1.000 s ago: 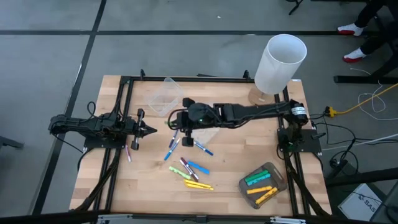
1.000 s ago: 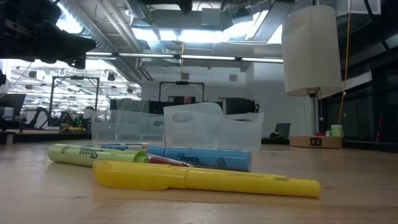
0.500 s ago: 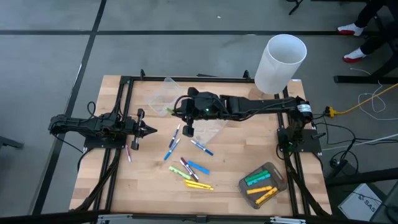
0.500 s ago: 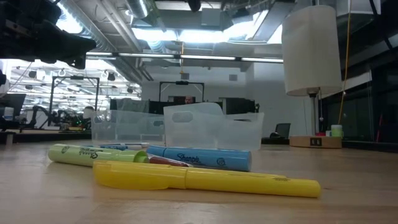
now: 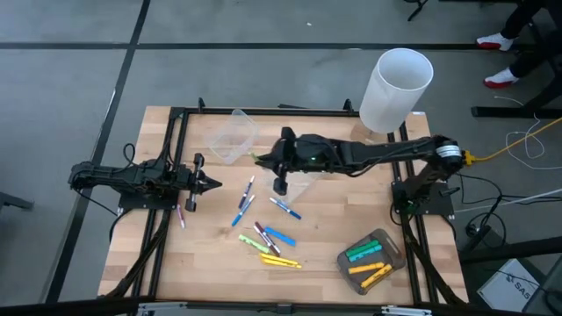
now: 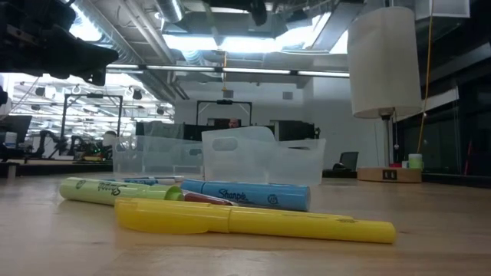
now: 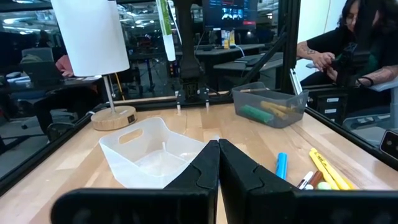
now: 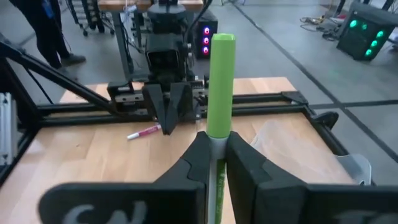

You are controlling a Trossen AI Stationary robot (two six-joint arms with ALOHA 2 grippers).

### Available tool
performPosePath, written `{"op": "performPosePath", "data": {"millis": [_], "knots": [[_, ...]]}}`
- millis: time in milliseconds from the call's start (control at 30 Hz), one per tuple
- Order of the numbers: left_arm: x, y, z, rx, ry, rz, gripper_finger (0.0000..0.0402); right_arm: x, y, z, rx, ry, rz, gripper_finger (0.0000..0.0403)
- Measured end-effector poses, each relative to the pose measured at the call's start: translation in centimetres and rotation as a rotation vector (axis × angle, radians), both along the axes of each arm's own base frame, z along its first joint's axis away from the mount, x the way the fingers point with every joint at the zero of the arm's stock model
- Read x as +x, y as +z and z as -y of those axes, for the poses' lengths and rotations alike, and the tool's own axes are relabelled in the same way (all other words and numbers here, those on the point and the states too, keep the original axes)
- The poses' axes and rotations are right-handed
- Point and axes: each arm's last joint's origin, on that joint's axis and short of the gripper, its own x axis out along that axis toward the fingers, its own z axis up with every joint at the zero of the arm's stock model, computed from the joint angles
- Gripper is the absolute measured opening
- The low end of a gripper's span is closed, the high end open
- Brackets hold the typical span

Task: Pick & Place Markers
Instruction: Put the green marker into the transparent bin

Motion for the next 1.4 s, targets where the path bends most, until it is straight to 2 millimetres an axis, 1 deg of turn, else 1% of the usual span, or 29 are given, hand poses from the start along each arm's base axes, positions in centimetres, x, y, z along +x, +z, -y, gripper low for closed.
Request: {"op": "performPosePath", "data": {"millis": [300,500,633,1400], "knots": [[0.0,0.0,0.0,0.000,0.000,0.000,0.0004,-4.8,0.2,0.3,0.003,-0.005,0.024,0.0031],[0.0,0.0,0.0,0.000,-0.001,0.000,0.0004,-6.7,0.7,0.3,0.001,-0.005,0.045,0.0031],[0.0,0.0,0.0,0.000,-0.001,0.000,0.0004,-7.1,1.0,0.3,0.001,-0.005,0.055,0.0031],[0.0,0.0,0.0,0.000,-0.001,0.000,0.0004,-7.1,1.0,0.3,-0.003,-0.003,0.054,0.0031]]}}
